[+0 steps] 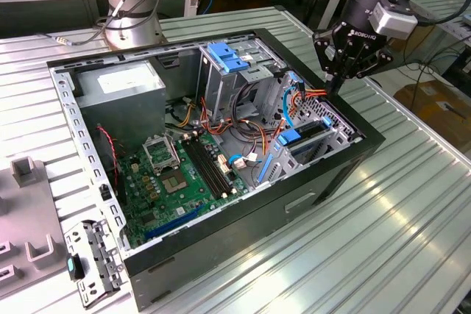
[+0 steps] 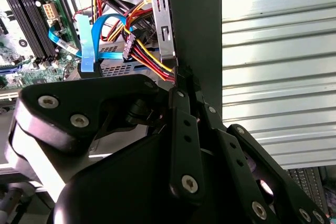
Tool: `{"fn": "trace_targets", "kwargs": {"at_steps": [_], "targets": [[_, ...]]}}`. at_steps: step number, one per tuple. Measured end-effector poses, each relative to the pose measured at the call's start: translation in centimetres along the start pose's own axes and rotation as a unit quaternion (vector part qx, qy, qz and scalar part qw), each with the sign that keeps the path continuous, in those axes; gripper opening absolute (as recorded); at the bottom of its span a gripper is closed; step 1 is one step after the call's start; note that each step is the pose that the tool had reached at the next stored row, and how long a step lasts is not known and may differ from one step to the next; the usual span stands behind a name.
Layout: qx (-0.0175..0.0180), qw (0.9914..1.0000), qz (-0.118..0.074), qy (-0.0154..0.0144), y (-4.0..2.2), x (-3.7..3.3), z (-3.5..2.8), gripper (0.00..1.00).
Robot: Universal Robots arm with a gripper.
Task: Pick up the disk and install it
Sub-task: 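Insert the first disk wire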
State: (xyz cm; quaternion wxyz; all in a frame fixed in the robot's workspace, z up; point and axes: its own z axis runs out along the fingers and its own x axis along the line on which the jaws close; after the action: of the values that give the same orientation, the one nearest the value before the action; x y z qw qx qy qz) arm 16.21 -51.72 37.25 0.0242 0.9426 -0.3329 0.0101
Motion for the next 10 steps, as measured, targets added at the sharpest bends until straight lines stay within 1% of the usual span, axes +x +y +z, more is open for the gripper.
{"fn": "trace_targets", "kwargs": {"at_steps": [10], "targets": [[-0.0002, 0.99999, 0.005, -0.0002, 0.0, 0.0, 0.0, 0.17]]}}
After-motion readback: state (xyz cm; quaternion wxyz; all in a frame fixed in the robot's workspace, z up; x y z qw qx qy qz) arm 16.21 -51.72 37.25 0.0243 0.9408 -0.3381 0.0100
